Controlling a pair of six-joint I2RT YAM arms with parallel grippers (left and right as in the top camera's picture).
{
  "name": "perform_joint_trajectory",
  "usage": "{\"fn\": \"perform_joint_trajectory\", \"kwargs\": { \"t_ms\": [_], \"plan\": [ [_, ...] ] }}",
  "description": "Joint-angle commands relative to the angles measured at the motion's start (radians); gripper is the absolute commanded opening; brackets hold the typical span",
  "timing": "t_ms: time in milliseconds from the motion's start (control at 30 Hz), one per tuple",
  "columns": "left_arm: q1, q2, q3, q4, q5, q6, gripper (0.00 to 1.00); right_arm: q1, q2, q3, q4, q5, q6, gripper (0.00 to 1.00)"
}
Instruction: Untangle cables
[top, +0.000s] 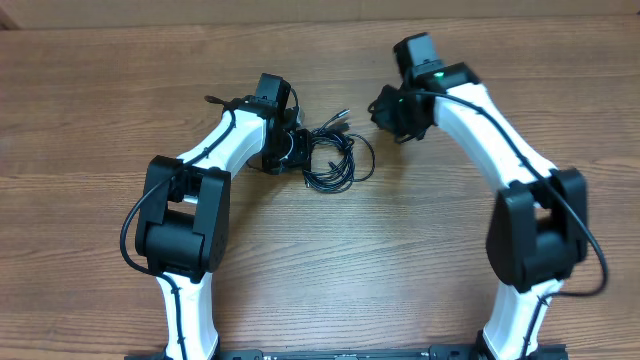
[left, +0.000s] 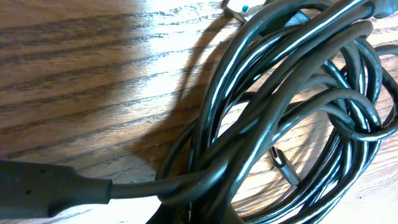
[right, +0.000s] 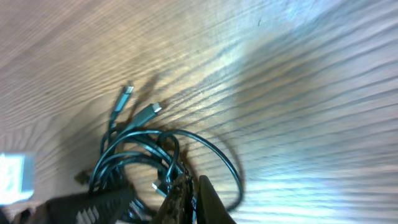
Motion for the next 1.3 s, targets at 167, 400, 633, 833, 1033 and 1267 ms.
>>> {"fn": "perform_joint_trajectory", "kwargs": {
  "t_ms": [167, 400, 633, 833, 1033, 1267],
  "plan": [
    [0.001, 0.045, -0.029, -0.021, -0.081, -0.014, 0.04, 0.010, -0.028, 0.000, -0.056, -0.169, -0.078, 0.47],
    [0.001, 0.045, -0.029, -0.023, -0.080, -0.014, 0.04, 0.010, -0.008, -0.190, 0.177, -0.421, 0.052, 0.48],
    [0.001, 0.045, -0.029, -0.022, -0.080, -0.014, 0.04, 0.009, -0.008, -0.431, 0.627, -0.529, 0.164, 0.47],
    [0.001, 0.045, -0.029, -0.021, -0.080, -0.014, 0.04, 0.009, 0.018, -0.473, 0.726, -0.454, 0.187, 0.47],
    [0.001, 0.045, -0.029, -0.021, -0.081, -0.014, 0.04, 0.012, 0.070, -0.473, 0.859, -0.513, 0.214, 0.47],
    [0.001, 0.045, -0.029, -0.021, -0.081, -0.014, 0.04, 0.012, 0.082, -0.473, 0.918, -0.451, 0.252, 0.47]
  ]
}}
